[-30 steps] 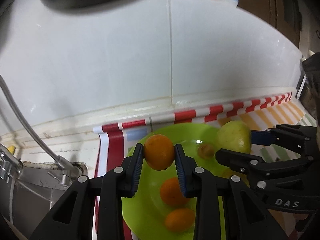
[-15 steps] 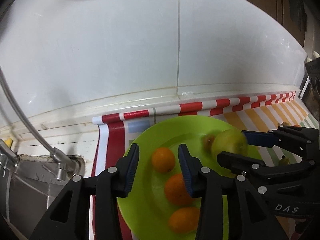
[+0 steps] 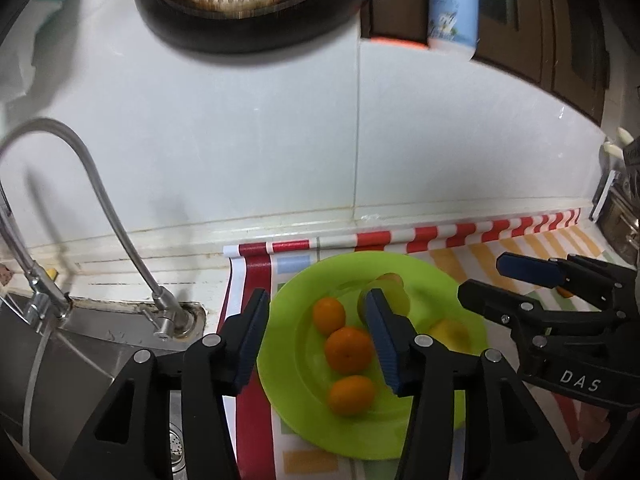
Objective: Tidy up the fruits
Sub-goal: 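Withdraw both open tools up and away from the green plate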
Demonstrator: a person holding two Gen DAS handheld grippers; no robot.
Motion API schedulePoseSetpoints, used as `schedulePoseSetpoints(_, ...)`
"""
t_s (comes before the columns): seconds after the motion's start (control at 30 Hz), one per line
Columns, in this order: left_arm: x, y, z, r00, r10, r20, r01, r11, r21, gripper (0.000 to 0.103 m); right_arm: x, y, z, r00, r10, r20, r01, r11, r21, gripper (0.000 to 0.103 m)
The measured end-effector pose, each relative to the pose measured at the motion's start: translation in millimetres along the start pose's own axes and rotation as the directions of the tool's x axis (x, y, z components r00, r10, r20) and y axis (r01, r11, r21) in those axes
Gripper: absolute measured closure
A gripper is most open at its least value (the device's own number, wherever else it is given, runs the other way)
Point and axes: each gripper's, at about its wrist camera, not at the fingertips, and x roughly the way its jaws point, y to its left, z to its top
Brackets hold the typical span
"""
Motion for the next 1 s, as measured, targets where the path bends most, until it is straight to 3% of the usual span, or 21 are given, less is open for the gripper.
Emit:
schedulePoseSetpoints(0.43,-71,-34,-14,0.997,-0.02,0.08,0.02,1.0,0.004,0.04,-84,-6,-25,0.994,-0.053,0.097,0.051,0.998,0.025,0.044)
schedulePoseSetpoints(0.7,-97,-58,-34,0.995,-0.05,0.086,0.05,0.999,-0.003,0.04,-125,-17,-49,0.984,-0.114,0.135,0.107,0.993,0.057,0.043)
schedulePoseSetpoints(0.77,-102,-65,-39,0.995,-0.054,0.088,0.054,0.999,-0.001,0.04,-133,-22,-55,0.981,-0.129,0.143,0.119,0.99,0.073,0.035)
schedulePoseSetpoints(1.0,-114,-90,-52,0.991,-0.081,0.107,0.078,0.996,0.034,0.039,-156,-36,-77,0.971,-0.191,0.143,0.18,0.98,0.087,0.035)
